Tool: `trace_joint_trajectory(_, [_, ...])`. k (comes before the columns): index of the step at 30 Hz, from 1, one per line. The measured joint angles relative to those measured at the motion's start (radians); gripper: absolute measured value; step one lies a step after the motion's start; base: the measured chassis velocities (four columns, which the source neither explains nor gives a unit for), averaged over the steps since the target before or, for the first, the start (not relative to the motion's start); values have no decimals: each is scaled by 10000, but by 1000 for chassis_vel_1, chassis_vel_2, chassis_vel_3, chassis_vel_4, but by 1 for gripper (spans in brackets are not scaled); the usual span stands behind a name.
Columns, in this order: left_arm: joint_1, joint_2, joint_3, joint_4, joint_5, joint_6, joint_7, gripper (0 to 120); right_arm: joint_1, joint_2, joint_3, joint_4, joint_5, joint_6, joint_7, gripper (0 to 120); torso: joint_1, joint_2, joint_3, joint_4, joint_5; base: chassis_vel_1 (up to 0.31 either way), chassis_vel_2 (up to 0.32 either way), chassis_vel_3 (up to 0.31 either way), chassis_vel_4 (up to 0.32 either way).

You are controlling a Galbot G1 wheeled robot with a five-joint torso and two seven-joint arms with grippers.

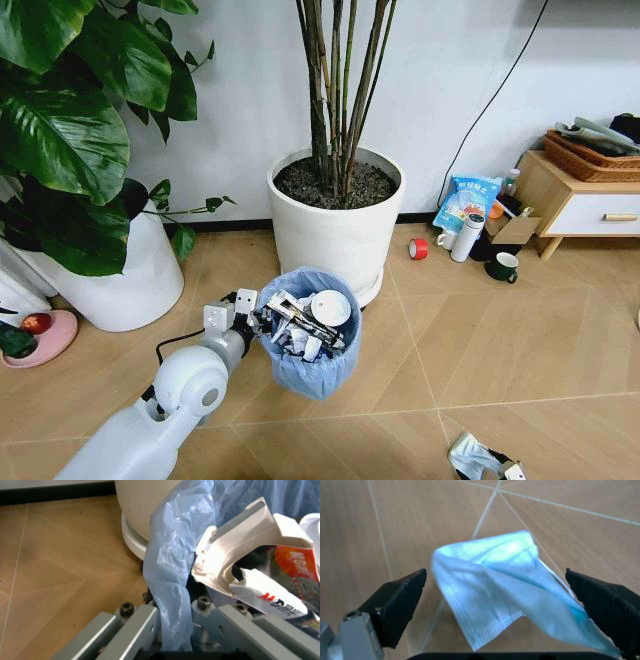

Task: Pick up the trash bin and place the garbage on the floor into it.

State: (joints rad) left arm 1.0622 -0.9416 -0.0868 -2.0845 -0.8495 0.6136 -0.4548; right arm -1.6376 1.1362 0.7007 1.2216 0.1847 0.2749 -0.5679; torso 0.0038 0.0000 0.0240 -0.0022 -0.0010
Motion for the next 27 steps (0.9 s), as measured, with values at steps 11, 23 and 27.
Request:
trace_joint_trajectory(11, [26, 186, 10, -75, -90, 10, -28, 0, 651, 80, -284, -858, 16, 106, 65, 66, 0, 0, 0, -1, -4, 0, 0, 0, 0])
trace_joint_trajectory(23, [22, 168, 101, -72, -84, 17, -35, 0, 839, 42, -327, -984, 141, 182, 132, 23, 0, 0, 0, -1, 7, 0, 0, 0, 0])
trace_joint_trajectory(27, [42, 168, 101, -70, -80, 22, -37, 0, 743, 26, -300, -739, 214, 177, 231, 11, 0, 0, 0, -1, 10, 0, 0, 0, 0])
